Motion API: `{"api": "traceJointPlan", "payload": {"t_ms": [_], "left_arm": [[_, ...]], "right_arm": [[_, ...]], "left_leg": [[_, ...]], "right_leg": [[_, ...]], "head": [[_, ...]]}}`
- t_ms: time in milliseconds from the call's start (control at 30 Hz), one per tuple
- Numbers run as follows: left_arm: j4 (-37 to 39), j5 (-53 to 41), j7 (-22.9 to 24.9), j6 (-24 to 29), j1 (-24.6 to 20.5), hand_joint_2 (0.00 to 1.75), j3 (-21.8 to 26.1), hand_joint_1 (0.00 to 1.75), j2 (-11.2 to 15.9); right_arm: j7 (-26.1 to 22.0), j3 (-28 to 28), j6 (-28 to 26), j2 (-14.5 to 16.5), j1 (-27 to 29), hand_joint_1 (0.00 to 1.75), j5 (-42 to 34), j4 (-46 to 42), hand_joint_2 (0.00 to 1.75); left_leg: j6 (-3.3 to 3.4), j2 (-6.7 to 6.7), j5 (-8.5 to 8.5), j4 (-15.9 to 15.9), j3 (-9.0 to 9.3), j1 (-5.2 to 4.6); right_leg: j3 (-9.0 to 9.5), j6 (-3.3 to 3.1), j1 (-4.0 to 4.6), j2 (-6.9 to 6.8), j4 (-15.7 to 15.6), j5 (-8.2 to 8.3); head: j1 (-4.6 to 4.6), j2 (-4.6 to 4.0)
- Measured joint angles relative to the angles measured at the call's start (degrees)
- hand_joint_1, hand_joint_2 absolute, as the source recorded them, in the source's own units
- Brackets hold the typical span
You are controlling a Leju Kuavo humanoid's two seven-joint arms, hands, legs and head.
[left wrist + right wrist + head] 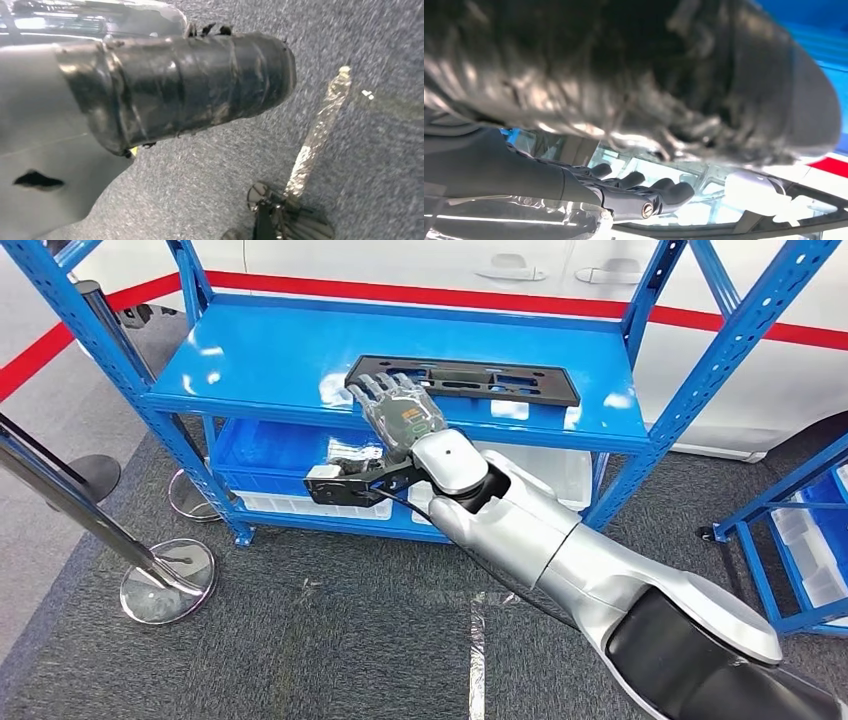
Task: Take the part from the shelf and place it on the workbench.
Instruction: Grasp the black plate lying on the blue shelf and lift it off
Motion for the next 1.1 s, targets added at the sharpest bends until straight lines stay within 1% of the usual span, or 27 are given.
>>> {"api": "traceJointPlan", "payload": {"t_ms": [33,67,133,167,200,267,300,333,367,400,467,500,533,567,633,667,700,767,800,867,900,933,967,1000,1033,1067,1100], "left_arm": [[0.0,0.0,-0.1,0.0,0.0,0.0,0.0,0.0,0.0],[0.0,0.0,-0.2,0.0,0.0,0.0,0.0,0.0,0.0],[0.0,0.0,-0.4,-0.1,0.1,0.0,0.0,0.0,0.0],[0.0,0.0,-0.4,-0.1,0.1,0.0,0.0,0.0,0.0],[0.0,0.0,-0.5,-0.1,0.0,0.0,0.0,0.0,0.0],[0.0,0.0,-0.6,-0.1,0.0,0.0,0.0,0.0,0.0],[0.0,0.0,-0.6,-0.1,0.0,0.0,0.0,0.0,0.0],[0.0,0.0,-0.6,-0.1,0.1,0.0,0.0,0.0,-0.1],[0.0,0.0,-0.6,-0.1,0.1,0.0,0.0,0.0,-0.2],[0.0,0.0,-0.6,-0.1,0.1,0.0,0.0,0.0,-0.2],[0.0,0.0,-0.6,-0.1,0.1,0.0,0.0,0.0,-0.2],[0.0,0.0,-0.6,-0.1,0.1,0.0,0.0,0.0,-0.2],[0.0,0.0,-0.6,-0.1,0.2,0.0,0.0,0.0,-0.2],[0.0,0.0,-0.6,-0.1,0.3,0.0,0.0,0.0,-0.2],[0.0,0.0,-0.6,-0.2,0.3,0.0,0.0,0.0,-0.2],[0.0,0.0,-0.6,-0.2,0.3,0.0,0.0,0.0,-0.2],[0.0,0.0,-0.6,-0.2,0.2,0.0,0.0,0.0,-0.2],[0.0,0.0,-0.7,-0.2,0.1,0.0,0.0,0.0,-0.2],[0.0,0.0,-0.7,-0.2,0.1,0.0,0.0,0.0,-0.2],[0.0,0.0,-0.6,-0.3,0.2,0.0,0.0,0.0,-0.2],[0.0,0.0,-0.6,-0.3,0.2,0.0,0.0,0.0,-0.2],[0.0,0.0,-0.6,-0.3,0.2,0.0,0.0,0.0,-0.2],[0.0,0.0,-0.6,-0.3,0.2,0.0,0.0,0.0,-0.2],[0.0,-0.1,-0.5,-0.3,0.1,0.0,0.0,0.0,-0.2],[0.0,-0.1,-0.4,-0.3,0.1,0.0,0.0,0.0,-0.2],[0.0,0.0,-0.4,-0.3,0.1,0.0,0.0,0.0,-0.2],[0.0,0.0,-0.3,-0.3,0.2,0.0,0.0,0.0,-0.2]], "right_arm": [[0.0,0.2,0.0,0.0,0.1,0.0,0.0,0.1,0.0],[0.0,0.3,0.0,0.0,0.1,0.0,0.0,0.1,0.0],[0.0,0.5,0.0,-0.1,0.0,0.0,0.0,0.2,0.0],[0.0,0.5,0.0,-0.1,-0.1,0.0,0.0,0.2,0.0],[0.0,0.6,0.0,-0.1,-0.1,0.0,0.0,0.2,0.0],[0.1,0.7,0.0,-0.1,-0.2,0.0,0.0,0.3,0.0],[0.2,0.7,0.0,-0.1,-0.2,0.0,0.0,0.3,0.0],[0.3,0.7,0.0,-0.1,-0.3,0.0,0.0,0.3,0.0],[0.4,0.7,0.0,-0.1,-0.3,0.0,0.0,0.4,0.0],[0.4,0.7,0.0,-0.1,-0.3,0.0,0.0,0.4,0.0],[0.4,0.7,0.0,-0.1,-0.2,0.0,0.0,0.4,0.0],[0.4,0.7,0.1,-0.1,-0.1,0.0,0.0,0.4,0.0],[0.4,0.7,0.1,-0.1,0.0,0.0,0.0,0.5,0.0],[0.4,0.7,0.1,-0.1,0.0,0.0,0.0,0.5,0.0],[0.5,0.7,0.0,-0.1,-0.1,0.0,0.0,0.5,0.0],[0.5,0.7,0.0,-0.1,-0.2,0.0,0.0,0.5,0.0],[0.5,0.7,0.0,-0.1,-0.2,0.0,0.0,0.5,0.0],[0.5,0.7,0.0,-0.1,-0.3,0.0,0.0,0.6,0.0],[0.5,0.7,0.0,-0.1,-0.3,0.0,0.0,0.6,0.0],[0.5,0.7,0.0,-0.1,-0.3,0.0,0.0,0.6,0.0],[0.5,0.7,0.0,-0.1,-0.3,0.0,0.0,0.6,0.0],[0.5,0.7,0.0,-0.2,-0.3,0.0,0.0,0.6,0.0],[0.5,0.7,0.0,-0.2,-0.1,0.0,0.0,0.7,0.0],[0.5,0.7,0.0,-0.2,0.1,0.0,0.0,0.7,0.0],[0.5,0.7,0.0,-0.3,0.3,0.0,0.0,0.8,0.0],[0.5,0.7,0.0,-0.3,0.4,0.0,0.0,0.9,0.0],[0.5,0.7,0.0,-0.4,0.5,0.0,0.0,0.9,0.0]], "left_leg": [[0.02,-0.16,-0.25,0.1,0.21,0.0],[-0.05,-0.3,-0.53,0.2,0.5,0.0],[-0.33,-0.52,-1.17,0.4,1.11,0.0],[-0.55,-0.59,-1.46,0.5,1.25,-0.1],[-0.82,-0.63,-1.6,0.5,1.26,-0.16],[-1.36,-0.64,-1.67,0.4,1.18,-0.24],[-1.64,-0.61,-1.83,0.3,1.13,-0.14],[-1.88,-0.57,-2.28,0.8,1.01,-0.07],[-2.14,-0.53,-3.15,2.1,0.48,-0.01],[-2.36,-0.5,-4.46,4.7,-0.71,0.05],[-2.76,-0.49,-7.09,12.0,-4.43,0.09],[-2.95,-0.48,-7.54,14.8,-6.16,0.12],[-3.1,-0.47,-6.95,15.7,-7.08,0.17],[-3.21,-0.46,-5.26,14.4,-6.89,0.26],[-3.26,-0.41,-0.92,7.4,-4.2,0.45],[-3.18,-0.4,0.39,4.1,-2.68,0.38],[-2.94,-0.41,0.8,2.0,-1.69,0.28],[-2.33,-0.51,0.36,0.8,-1.12,-0.03],[-1.96,-0.52,0.28,0.6,-1.01,0.07],[-1.33,-0.53,0.28,0.2,-0.49,0.26],[-1.0,-0.52,0.25,-0.1,-0.17,0.37],[-0.72,-0.51,0.13,-0.1,0.03,0.35],[-0.46,-0.5,-0.02,-0.1,0.15,0.34],[-0.31,-0.51,-0.19,0.0,0.26,0.32],[-0.24,-0.54,-0.37,0.1,0.39,0.3],[-0.23,-0.59,-0.58,0.1,0.57,0.3],[-0.29,-0.64,-0.82,0.2,0.8,0.3]], "right_leg": [[-0.83,0.0,-0.1,0.0,0.6,0.73],[-0.52,-0.06,-0.2,0.0,-1.2,2.51],[2.32,-0.4,-0.27,0.02,-8.5,6.97],[3.8,-0.61,-0.19,0.05,-11.9,8.27],[4.73,-0.82,-0.1,0.1,-13.9,8.78],[5.26,-1.16,0.1,0.25,-15.2,8.58],[5.4,-1.4,0.0,0.3,-15.4,8.64],[5.7,-1.64,-0.11,0.33,-15.8,8.69],[6.06,-1.92,-0.25,0.33,-16.1,8.73],[6.44,-2.18,-0.36,0.31,-16.4,8.69],[6.88,-2.58,-0.29,0.27,-16.5,8.41],[7.04,-2.7,-0.28,0.28,-16.4,8.23],[7.21,-2.74,-0.27,0.31,-16.3,8.03],[7.41,-2.71,-0.29,0.38,-16.2,7.78],[7.86,-2.46,-0.32,0.5,-15.9,7.15],[7.97,-2.24,-0.24,0.57,-15.7,6.85],[7.96,-1.99,-0.15,0.6,-15.6,6.67],[7.86,-1.51,-0.01,0.62,-15.6,6.54],[7.88,-1.23,0.04,0.59,-15.6,6.43],[7.46,-0.69,0.02,0.53,-14.3,5.41],[6.42,-0.46,0.01,0.5,-12.1,4.24],[4.71,-0.31,-0.09,0.47,-8.6,2.77],[2.56,-0.2,-0.13,0.44,-4.6,1.35],[0.55,-0.13,-0.18,0.44,-1.2,0.52],[-0.74,-0.12,-0.23,0.43,0.4,0.68],[-0.95,-0.17,-0.26,0.42,-0.2,1.94],[-0.06,-0.32,-0.27,0.42,-2.9,4.07]], "head": [[0.01,0.0],[0.0,0.0],[-0.01,0.0],[-0.02,0.01],[-0.05,0.01],[-0.07,0.01],[-0.07,0.0],[-0.1,0.0],[-0.22,0.0],[-0.32,0.0],[-0.45,0.0],[-0.46,0.0],[-0.46,0.0],[-0.46,0.0],[-0.45,0.0],[-0.47,0.0],[-0.46,0.0],[-0.44,0.0],[-0.4,0.0],[-0.28,0.0],[-0.2,0.0],[-0.11,0.0],[-0.04,0.0],[-0.03,0.0],[-0.02,0.0],[-0.02,0.0],[-0.01,0.0]]}}
